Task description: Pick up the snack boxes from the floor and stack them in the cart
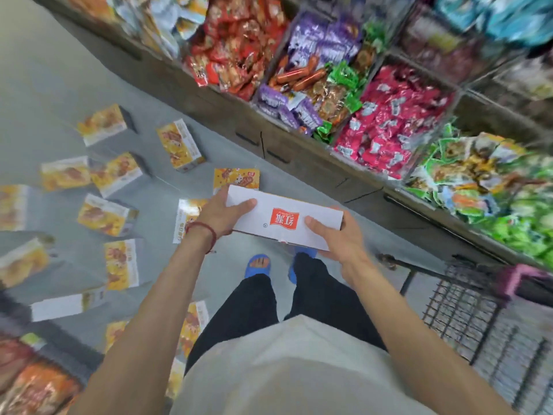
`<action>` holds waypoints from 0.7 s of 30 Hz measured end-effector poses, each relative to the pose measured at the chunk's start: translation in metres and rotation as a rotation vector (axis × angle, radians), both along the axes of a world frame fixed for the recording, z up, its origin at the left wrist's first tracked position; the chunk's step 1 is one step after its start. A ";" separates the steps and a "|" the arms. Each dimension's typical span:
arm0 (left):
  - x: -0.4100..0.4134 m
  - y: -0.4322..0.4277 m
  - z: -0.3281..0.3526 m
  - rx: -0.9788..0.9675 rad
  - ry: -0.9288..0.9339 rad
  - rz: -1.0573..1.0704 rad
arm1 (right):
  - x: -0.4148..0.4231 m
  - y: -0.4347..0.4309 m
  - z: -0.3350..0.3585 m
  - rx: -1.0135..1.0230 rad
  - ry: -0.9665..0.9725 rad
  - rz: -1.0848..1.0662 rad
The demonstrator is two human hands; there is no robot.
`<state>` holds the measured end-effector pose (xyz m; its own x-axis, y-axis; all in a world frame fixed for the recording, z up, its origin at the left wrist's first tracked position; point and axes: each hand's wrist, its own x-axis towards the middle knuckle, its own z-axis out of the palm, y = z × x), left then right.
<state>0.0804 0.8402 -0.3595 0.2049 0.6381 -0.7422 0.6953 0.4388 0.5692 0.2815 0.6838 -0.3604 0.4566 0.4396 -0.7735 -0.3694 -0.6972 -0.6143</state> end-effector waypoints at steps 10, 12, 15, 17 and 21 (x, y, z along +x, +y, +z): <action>0.028 -0.013 0.032 0.067 -0.109 -0.453 | -0.059 -0.097 0.050 0.141 -0.096 -0.528; 0.041 -0.031 0.051 0.100 -0.107 -0.555 | -0.070 -0.122 0.057 0.143 -0.133 -0.612; 0.059 -0.071 0.075 0.176 -0.155 -0.678 | -0.082 -0.161 0.064 0.145 -0.200 -0.756; 0.071 -0.099 0.086 0.230 -0.179 -0.738 | -0.087 -0.188 0.069 0.135 -0.246 -0.807; 0.094 -0.161 0.101 0.359 -0.230 -0.855 | -0.094 -0.250 0.082 0.177 -0.345 -0.958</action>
<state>0.1746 0.6789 -0.2584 0.8237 0.3863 -0.4150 0.5541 -0.3934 0.7336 0.1874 0.4337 -0.2785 0.8597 -0.1304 -0.4939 -0.5066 -0.0931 -0.8571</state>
